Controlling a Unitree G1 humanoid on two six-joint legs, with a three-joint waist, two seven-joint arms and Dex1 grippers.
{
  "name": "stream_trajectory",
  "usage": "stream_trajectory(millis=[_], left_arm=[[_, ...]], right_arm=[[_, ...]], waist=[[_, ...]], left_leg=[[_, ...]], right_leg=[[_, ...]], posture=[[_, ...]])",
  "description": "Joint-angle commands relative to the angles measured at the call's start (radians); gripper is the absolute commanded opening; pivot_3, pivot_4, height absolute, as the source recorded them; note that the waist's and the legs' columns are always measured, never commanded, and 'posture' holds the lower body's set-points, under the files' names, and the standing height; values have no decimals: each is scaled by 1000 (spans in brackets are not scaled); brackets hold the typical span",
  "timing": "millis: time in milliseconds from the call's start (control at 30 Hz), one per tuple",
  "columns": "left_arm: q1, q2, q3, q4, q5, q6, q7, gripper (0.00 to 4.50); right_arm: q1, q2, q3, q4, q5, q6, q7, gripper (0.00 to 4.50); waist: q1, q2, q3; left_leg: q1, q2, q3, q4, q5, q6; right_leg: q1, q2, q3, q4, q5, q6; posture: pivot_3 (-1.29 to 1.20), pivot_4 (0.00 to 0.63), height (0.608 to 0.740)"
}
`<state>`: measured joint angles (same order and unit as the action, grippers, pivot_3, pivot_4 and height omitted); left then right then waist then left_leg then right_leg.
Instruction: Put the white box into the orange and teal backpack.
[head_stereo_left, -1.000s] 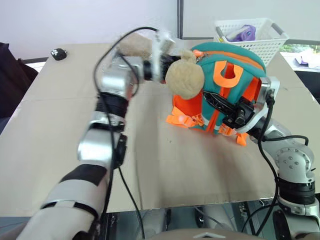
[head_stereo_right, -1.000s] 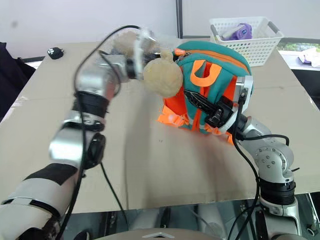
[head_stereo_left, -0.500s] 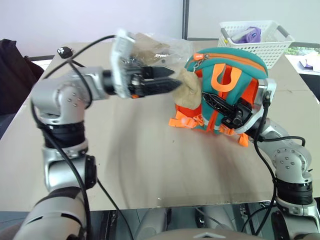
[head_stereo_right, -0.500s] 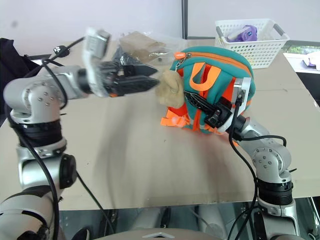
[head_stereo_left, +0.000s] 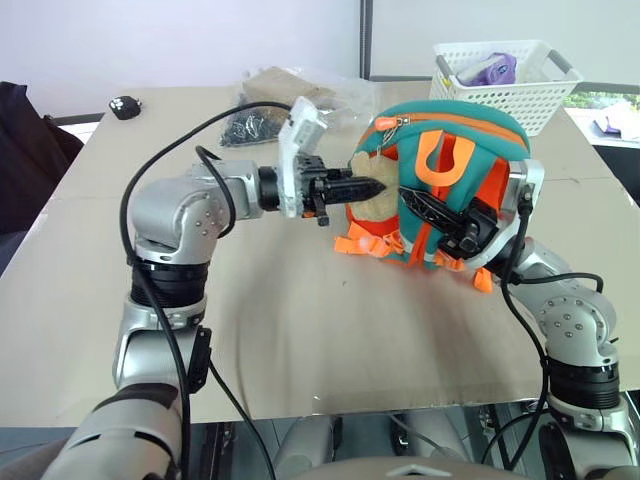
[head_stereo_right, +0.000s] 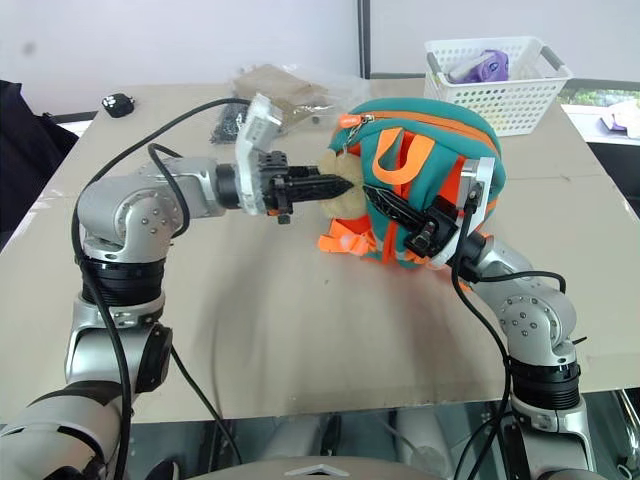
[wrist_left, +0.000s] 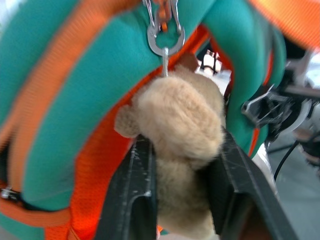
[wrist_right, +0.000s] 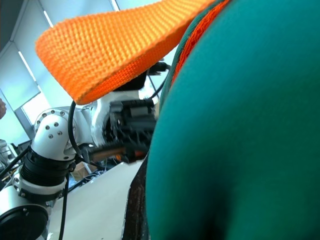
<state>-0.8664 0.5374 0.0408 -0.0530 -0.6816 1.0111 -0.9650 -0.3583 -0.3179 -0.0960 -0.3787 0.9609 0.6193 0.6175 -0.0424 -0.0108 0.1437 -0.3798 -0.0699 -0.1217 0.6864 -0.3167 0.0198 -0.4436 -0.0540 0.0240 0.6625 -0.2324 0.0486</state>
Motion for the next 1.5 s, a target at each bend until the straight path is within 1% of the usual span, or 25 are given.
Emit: stream_trajectory(millis=[33,100,133,267,333,400,467,500,567,600,633,667,700,767,833,867,967,1033,1100,1133,1233,1300,1367,1433,1500], left_arm=[[-33,129,19,66,94,-153,-57,594],[-40,238,-99,137,265,-307,-90,585],[-63,258,-141,201,334,-371,-75,582],[-135,203,-236,415,501,-517,11,575],[-62,139,-342,433,543,-501,-27,575],[15,91,-464,470,635,-553,-50,575],[61,27,-493,521,661,-577,-31,575],[75,1,-489,541,668,-596,-24,575],[90,-31,-445,545,648,-610,-34,575],[89,-41,-407,538,631,-622,-30,575],[88,-39,-361,515,603,-627,-35,1537],[87,-38,-330,500,588,-632,-40,1869],[89,-36,-288,472,559,-623,-45,2250],[105,-12,-203,409,515,-620,-30,3366],[150,28,-123,338,447,-593,-62,4078],[185,50,-84,298,407,-579,-88,4488],[340,130,28,183,321,-541,-125,4500],[465,184,84,111,293,-533,-144,4500],[563,214,127,57,273,-530,-146,4500],[624,224,151,23,262,-532,-147,4500],[775,221,201,-73,232,-535,-127,4500],[900,174,158,-155,278,-573,-66,4500],[983,97,108,-205,313,-645,-8,4500],[1028,4,79,-192,355,-747,59,4500],[1069,-25,41,-177,407,-835,71,4500]], right_arm=[[2,1,-26,-42,13,-24,-7,0],[7,-2,-32,-44,14,-24,-9,0],[12,-4,-33,-44,17,-22,-9,0],[26,-8,-25,-44,15,-21,-3,0],[19,-2,-20,-41,11,-25,-7,0],[11,4,-19,-37,9,-28,-15,0],[9,5,-19,-37,6,-28,-16,0],[8,5,-20,-35,3,-28,-15,0],[5,3,-22,-33,-1,-29,-16,0],[3,2,-24,-30,-3,-30,-17,0],[2,0,-27,-28,-4,-30,-17,0],[1,-1,-30,-26,-4,-30,-16,0],[2,-3,-32,-26,-4,-31,-15,0],[7,-16,-44,-19,0,-29,-3,0],[23,-81,-46,-18,21,33,26,650],[38,-117,-45,-28,36,65,45,843],[97,-179,-72,-62,27,51,74,2369],[167,-239,-105,-85,-28,10,115,3428],[237,-280,-141,-97,-52,-16,143,4199],[290,-303,-165,-100,-84,-47,164,4447],[453,-377,-199,-86,-183,-136,271,4447],[540,-351,-187,18,-316,-306,300,4447],[556,-288,-174,142,-415,-475,294,4447],[542,-243,-167,280,-493,-628,303,4447],[535,-223,-168,381,-526,-713,327,4447]], waist=[[-2,0,0],[-6,0,0],[-4,0,0],[18,0,-1],[14,1,-2],[7,1,-2],[4,-1,-4],[9,2,-12],[16,8,-18],[20,8,-19],[24,9,-19],[25,8,-19],[26,8,-18],[24,6,-17],[22,6,-17],[19,6,-17],[5,6,-16],[3,6,-16],[5,6,-16],[7,6,-16],[21,5,-16],[33,5,-16],[36,6,-16],[39,6,-15],[40,7,-15]], left_leg=[[0,0,0,0,0,0],[0,0,1,-1,0,0],[1,0,1,-2,0,0],[0,-2,-1,0,0,0],[0,-3,0,0,0,0],[1,-4,0,0,0,0],[0,-4,0,-1,0,0],[0,-4,-2,0,0,0],[3,-4,-3,0,0,0],[7,-4,-2,0,0,0],[11,-4,-2,-2,0,1],[17,-4,-1,-3,-1,2],[17,-4,-1,-3,-2,3],[15,-4,-1,-2,-2,3],[13,-4,0,-2,-2,3],[12,-4,0,-2,-2,3],[11,-2,-1,-3,-2,3],[11,-1,-1,-4,-2,3],[12,-1,-1,-4,-2,3],[12,-1,-1,-4,-2,3],[12,-1,0,-4,-3,4],[14,0,0,-4,-3,5],[18,0,1,-5,-4,5],[21,0,4,-6,-5,7],[24,0,5,-6,-5,7]], right_leg=[[0,0,0,0,0,0],[0,1,1,0,0,0],[0,1,1,0,0,0],[1,0,-2,-1,0,0],[1,-1,-2,-1,0,0],[1,-2,-2,-1,0,0],[0,-2,-2,-1,0,0],[0,-2,-3,0,0,0],[4,-3,-4,-1,0,0],[7,-3,-4,-1,0,0],[12,-3,-3,-1,0,0],[17,-3,-2,-2,-1,1],[17,-2,-2,-2,-1,1],[16,-2,-2,-2,-1,1],[13,-3,-1,-2,-1,1],[11,-3,-1,-2,-1,1],[10,-3,0,-3,-1,1],[10,-2,3,-3,-1,1],[11,-2,3,-3,-1,1],[11,-2,4,-3,-1,1],[12,-2,4,-4,-1,1],[15,-2,4,-6,-1,1],[18,-2,5,-9,-1,1],[22,-2,7,-11,-1,1],[24,-2,7,-11,0,1]], posture=[[0,150,740],[0,150,740],[0,150,740],[0,150,740],[0,150,740],[0,150,740],[0,150,740],[0,150,740],[0,150,740],[0,150,740],[0,150,740],[0,150,740],[0,150,740],[0,150,740],[0,150,740],[0,150,740],[0,150,740],[0,150,740],[0,150,740],[0,150,740],[0,150,740],[0,150,740],[0,150,740],[0,150,740],[0,150,740]])
